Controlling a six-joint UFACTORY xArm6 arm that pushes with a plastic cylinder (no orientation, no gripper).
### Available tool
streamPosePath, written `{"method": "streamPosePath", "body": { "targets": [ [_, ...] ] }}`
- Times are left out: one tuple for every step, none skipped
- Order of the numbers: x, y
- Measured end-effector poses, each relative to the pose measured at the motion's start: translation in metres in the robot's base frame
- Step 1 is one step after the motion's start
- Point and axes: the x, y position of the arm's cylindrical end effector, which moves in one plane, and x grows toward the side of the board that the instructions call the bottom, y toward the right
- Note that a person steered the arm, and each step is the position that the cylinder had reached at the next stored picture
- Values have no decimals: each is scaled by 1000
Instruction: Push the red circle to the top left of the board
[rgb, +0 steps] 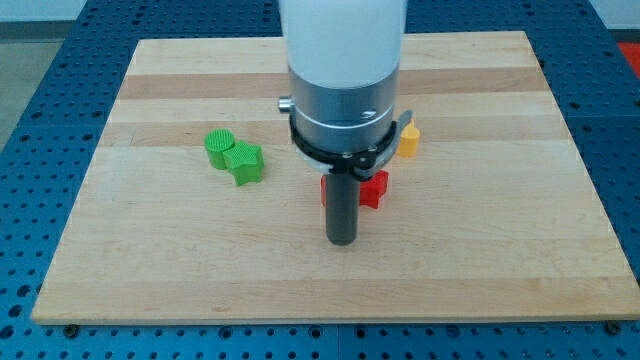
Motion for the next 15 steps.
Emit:
{"method": "streamPosePath", "body": {
  "targets": [
    [-18,2],
    [-45,2],
    [-74,-1],
    [-100,-15],
    [-115,-42],
    [-128,-75],
    [-129,-102],
    [-133,-129],
    [-154,-144],
    [-171,-148],
    [-185,-142],
    [-191,-117],
    [-193,-92],
    [-211,-86],
    [-223,-106]
  ]
}}
